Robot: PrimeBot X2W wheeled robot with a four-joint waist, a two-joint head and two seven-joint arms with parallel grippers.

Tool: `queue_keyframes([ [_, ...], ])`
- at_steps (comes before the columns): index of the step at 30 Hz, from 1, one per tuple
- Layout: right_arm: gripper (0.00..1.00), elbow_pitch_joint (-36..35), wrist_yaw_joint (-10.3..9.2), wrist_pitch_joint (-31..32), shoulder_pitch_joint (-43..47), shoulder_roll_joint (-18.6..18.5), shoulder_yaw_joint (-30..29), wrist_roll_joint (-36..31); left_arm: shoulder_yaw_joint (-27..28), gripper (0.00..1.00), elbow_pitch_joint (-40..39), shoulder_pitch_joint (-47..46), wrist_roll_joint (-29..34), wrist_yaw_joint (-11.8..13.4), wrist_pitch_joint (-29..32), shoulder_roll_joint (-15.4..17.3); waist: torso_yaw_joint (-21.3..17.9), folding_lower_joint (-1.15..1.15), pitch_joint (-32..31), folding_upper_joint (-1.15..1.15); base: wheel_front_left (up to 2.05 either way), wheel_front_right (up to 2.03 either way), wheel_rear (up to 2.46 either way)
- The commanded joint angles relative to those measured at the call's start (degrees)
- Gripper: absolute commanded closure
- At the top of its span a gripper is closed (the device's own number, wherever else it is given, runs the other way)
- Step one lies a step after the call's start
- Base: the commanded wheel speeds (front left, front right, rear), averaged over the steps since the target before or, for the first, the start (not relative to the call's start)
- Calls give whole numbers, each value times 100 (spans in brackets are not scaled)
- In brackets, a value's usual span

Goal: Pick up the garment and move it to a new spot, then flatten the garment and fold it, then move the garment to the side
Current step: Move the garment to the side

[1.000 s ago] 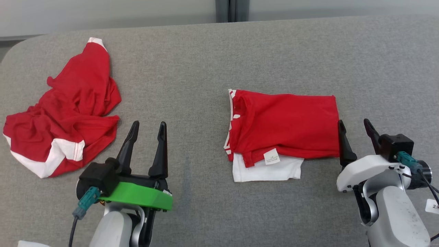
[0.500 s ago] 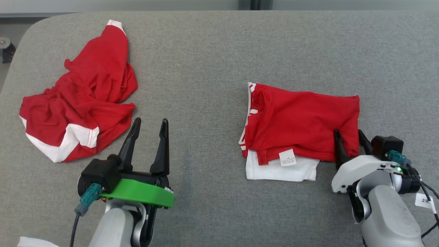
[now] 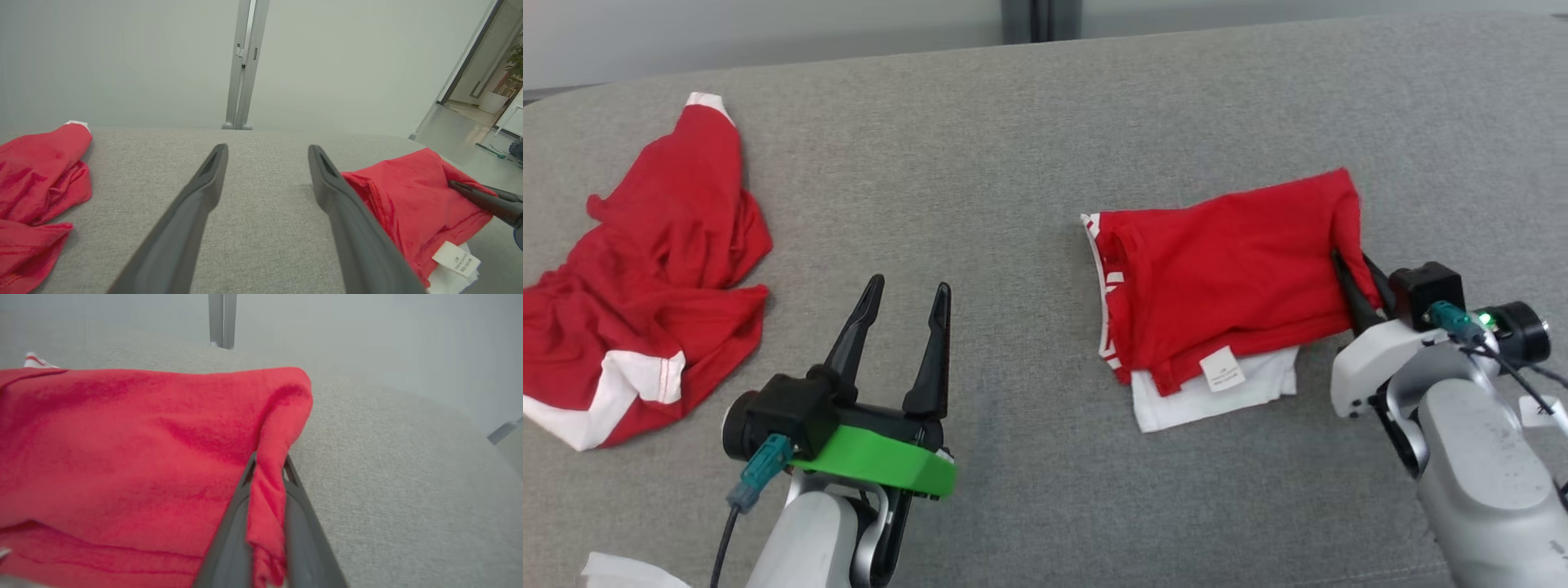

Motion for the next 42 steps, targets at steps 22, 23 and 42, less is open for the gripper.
queue_keyframes([
  [22,100,654,-10,16,-1507,-2681,-346,-103,-310,0,-384,-1100,237,-98,-1,28,-423,0,1670,0,0,0,0],
  [23,100,726,-10,29,-1544,-2701,-403,-131,-299,0,-391,-1110,237,-102,-1,27,-400,0,1685,0,0,0,0],
  [42,0,627,-10,-286,-1465,-1744,-769,-488,-100,0,-308,-578,-86,-30,0,25,-168,0,446,0,0,0,0],
])
